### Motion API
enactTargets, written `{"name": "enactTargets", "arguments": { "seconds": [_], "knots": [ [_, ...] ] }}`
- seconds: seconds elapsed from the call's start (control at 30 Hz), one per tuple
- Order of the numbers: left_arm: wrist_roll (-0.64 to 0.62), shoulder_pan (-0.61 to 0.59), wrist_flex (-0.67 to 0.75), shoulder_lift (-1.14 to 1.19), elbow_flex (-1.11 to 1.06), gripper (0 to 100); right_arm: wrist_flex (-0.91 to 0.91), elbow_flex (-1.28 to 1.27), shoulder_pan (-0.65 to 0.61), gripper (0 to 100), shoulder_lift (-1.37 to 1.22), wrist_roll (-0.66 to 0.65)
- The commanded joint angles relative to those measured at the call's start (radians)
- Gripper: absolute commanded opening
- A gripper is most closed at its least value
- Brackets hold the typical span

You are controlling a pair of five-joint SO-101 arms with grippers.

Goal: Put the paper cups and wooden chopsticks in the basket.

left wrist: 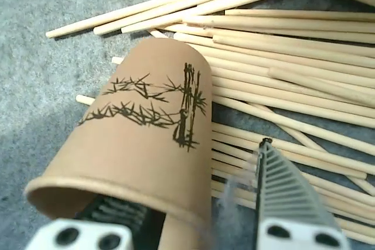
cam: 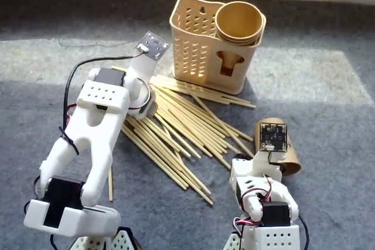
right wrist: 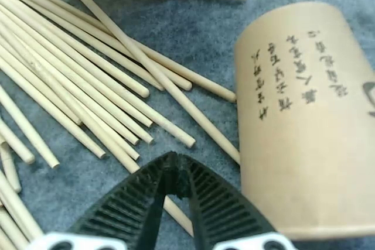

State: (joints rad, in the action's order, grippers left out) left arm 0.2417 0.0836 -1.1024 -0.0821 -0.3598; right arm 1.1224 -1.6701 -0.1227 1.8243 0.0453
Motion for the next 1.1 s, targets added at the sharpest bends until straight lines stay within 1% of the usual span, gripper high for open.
{"name": "enactTargets", "arguments": {
  "seconds": [0.0,0.07,0.23,0.37,0.43,0.53,0.73,0.93,1.07],
  "knots": [
    [-0.017,0.018,0.069,-0.005,0.053,20,-0.028,-0.139,0.012,0.6,0.013,-0.005],
    [-0.034,0.015,0.086,-0.005,0.053,17,-0.028,-0.139,0.012,0.6,0.013,-0.005],
    [-0.034,0.021,0.083,-0.015,0.058,6,-0.028,-0.139,0.012,0.6,0.013,-0.005],
    [-0.034,0.021,0.081,-0.015,0.062,1,-0.028,-0.139,0.012,0.6,0.013,-0.005],
    [-0.032,0.021,0.075,-0.016,0.062,1,-0.028,-0.139,0.012,0.6,0.013,-0.005],
    [-0.031,0.021,0.025,-0.024,0.085,1,-0.028,-0.139,0.012,0.6,0.013,-0.005],
    [-0.031,0.027,-0.078,-0.131,0.101,1,-0.028,-0.139,0.012,0.6,0.013,-0.005],
    [-0.029,0.091,-0.19,-0.168,0.101,1,-0.028,-0.139,0.012,0.6,0.013,-0.005],
    [-0.029,0.142,-0.233,-0.166,0.101,1,-0.028,-0.139,0.012,0.6,0.013,-0.005]
  ]
}}
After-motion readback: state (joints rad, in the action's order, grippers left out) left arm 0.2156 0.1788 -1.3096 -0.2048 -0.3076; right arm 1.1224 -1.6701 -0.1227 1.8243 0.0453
